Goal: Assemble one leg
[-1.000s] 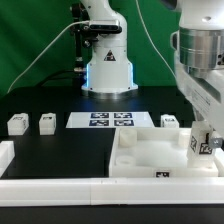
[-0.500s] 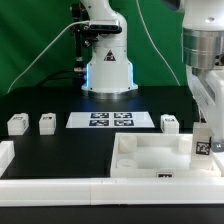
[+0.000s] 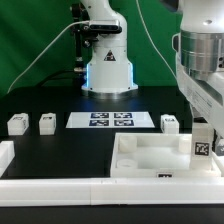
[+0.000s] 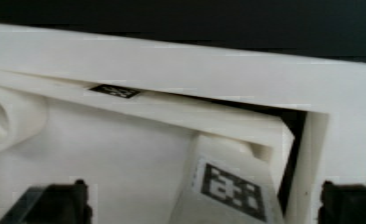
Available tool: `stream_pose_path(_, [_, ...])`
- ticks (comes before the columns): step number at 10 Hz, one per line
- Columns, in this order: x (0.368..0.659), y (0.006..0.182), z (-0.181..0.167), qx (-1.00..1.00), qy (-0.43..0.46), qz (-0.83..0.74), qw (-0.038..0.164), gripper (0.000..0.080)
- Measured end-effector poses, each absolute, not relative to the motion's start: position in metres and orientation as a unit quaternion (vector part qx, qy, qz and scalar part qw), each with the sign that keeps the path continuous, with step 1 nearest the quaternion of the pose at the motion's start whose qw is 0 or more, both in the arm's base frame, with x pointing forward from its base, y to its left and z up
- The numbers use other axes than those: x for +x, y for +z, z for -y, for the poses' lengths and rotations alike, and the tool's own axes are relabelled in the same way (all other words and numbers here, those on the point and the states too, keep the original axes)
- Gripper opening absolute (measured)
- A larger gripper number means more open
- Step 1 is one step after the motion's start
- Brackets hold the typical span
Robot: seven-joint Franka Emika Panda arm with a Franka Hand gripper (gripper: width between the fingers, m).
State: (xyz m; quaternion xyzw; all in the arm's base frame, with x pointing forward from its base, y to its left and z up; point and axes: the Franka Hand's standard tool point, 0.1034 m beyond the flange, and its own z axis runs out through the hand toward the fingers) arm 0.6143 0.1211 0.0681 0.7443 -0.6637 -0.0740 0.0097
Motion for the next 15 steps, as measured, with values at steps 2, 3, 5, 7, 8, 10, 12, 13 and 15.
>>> stream_pose_path(2, [0.6122, 0.0662, -0.1193, 0.803, -0.076, 0.592, 0.005, 0.0649])
stream_pose_path(3, [0.6122, 0.0662, -0.1191, 0.840, -0.076, 0.537, 0.000, 0.0649])
stream_pose_path(5, [0.6123, 0.0662, -0.1189, 0.884, -0.076, 0.461, -0.006, 0.0649])
stream_pose_path(7, [0.6118, 0.0659, -0.1187, 0.941, -0.073, 0.331, -0.014, 0.0649])
stream_pose_path(8, [0.6134, 0.0647, -0.1181, 0.958, -0.063, 0.279, -0.019, 0.0649])
stream_pose_path(10, [0.6171, 0.0652, -0.1166, 0.986, -0.034, 0.163, -0.019, 0.0649])
stream_pose_path(12, [0.6159, 0.0636, -0.1165, 0.991, -0.032, 0.125, -0.022, 0.0649])
stream_pose_path(13, [0.6156, 0.0632, -0.1165, 0.991, -0.033, 0.129, -0.023, 0.0649])
stream_pose_path(15, [0.6156, 0.0625, -0.1149, 0.991, -0.034, 0.129, -0.022, 0.0649])
